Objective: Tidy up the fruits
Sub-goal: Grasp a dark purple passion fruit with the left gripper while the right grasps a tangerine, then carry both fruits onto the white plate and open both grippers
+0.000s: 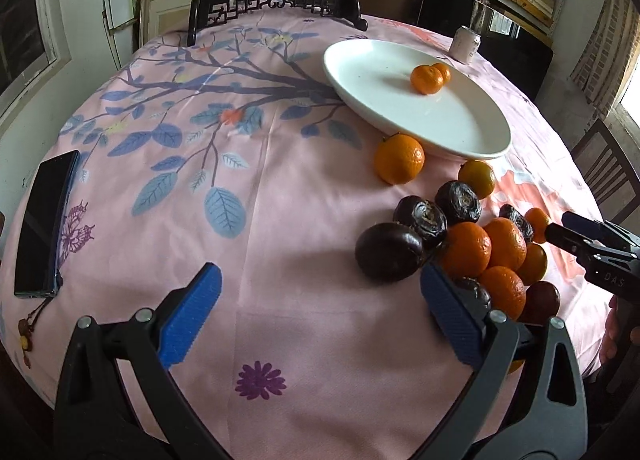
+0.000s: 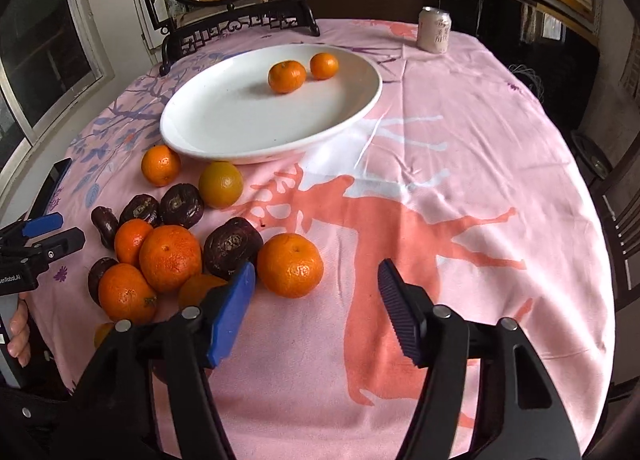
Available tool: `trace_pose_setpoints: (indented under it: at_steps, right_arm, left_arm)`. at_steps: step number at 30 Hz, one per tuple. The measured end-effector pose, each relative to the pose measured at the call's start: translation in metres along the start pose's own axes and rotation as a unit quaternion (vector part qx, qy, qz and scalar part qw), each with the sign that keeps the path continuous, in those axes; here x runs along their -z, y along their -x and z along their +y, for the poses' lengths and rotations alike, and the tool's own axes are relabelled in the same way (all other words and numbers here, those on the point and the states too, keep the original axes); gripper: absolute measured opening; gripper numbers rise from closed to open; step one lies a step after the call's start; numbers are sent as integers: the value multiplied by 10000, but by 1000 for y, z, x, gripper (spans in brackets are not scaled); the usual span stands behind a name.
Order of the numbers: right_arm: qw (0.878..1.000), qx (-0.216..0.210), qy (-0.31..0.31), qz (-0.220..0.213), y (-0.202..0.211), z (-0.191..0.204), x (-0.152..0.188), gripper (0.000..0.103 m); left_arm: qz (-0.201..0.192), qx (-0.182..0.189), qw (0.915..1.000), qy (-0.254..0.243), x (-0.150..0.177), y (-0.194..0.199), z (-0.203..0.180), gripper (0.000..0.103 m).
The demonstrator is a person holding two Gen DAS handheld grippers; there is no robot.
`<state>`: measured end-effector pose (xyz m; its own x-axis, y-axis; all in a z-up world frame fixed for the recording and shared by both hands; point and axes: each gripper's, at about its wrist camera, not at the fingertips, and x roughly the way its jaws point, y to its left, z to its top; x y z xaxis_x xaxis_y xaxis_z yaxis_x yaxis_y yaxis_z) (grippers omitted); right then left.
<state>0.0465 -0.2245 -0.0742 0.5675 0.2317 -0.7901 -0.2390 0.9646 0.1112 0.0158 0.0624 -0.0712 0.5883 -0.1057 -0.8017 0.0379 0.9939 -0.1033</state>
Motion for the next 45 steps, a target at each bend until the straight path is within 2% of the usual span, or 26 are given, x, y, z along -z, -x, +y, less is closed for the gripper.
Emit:
trace_pose_setpoints:
  at_steps: [2, 3, 5, 13, 15, 17, 20, 22, 24, 26, 32, 37, 45]
  right_arm:
    - [9998, -129, 34, 134, -9, 0, -2, 63]
    - [9996, -197, 25, 191, -14, 0, -2, 53]
    - [9976, -613, -125, 293, -20, -2, -4, 37]
    - [9999, -42, -22, 105, 10, 6, 5, 37]
    - [9999, -60, -81, 118, 13, 3, 10, 37]
    - [9998, -49, -139, 128, 15, 0, 13, 37]
    - [9997, -74, -227, 98, 17, -3, 14, 37]
    - [9996, -93, -272, 58, 19, -4, 14, 37]
    - [9995, -115, -292, 24, 22, -3, 14, 37]
    - [9994, -113, -314, -9, 25, -3, 14, 37]
    - [9996, -159, -214, -64, 29, 6, 11, 37]
    - [9996, -230, -159, -61, 28, 14, 10, 37]
    - [9994, -320, -46, -112, 28, 27, 7, 37]
  left_arm:
    - [-3, 18, 10000, -54, 0, 1, -3, 101]
    - [-7, 21, 10000, -85, 1, 1, -5, 101]
    - [14, -5, 9999, -123, 1, 0, -7, 101]
    - [162, -117, 9998, -87, 1, -14, -5, 101]
    - [209, -19, 9997, -95, 1, -19, -6, 101]
    - [300, 258, 9992, -108, 1, -23, -10, 100]
    - [290, 431, 9985, -152, -1, -28, -17, 92]
    - [278, 386, 9987, -186, -5, -31, -19, 69]
    - [247, 386, 9984, -330, -6, -33, -24, 51]
    - [228, 370, 9983, -392, -7, -34, -27, 42]
    - [249, 525, 9979, -269, -6, -31, -23, 41]
    - [229, 512, 9981, -246, -6, -29, -23, 41]
    - [-97, 516, 9984, -193, -13, -3, -19, 41]
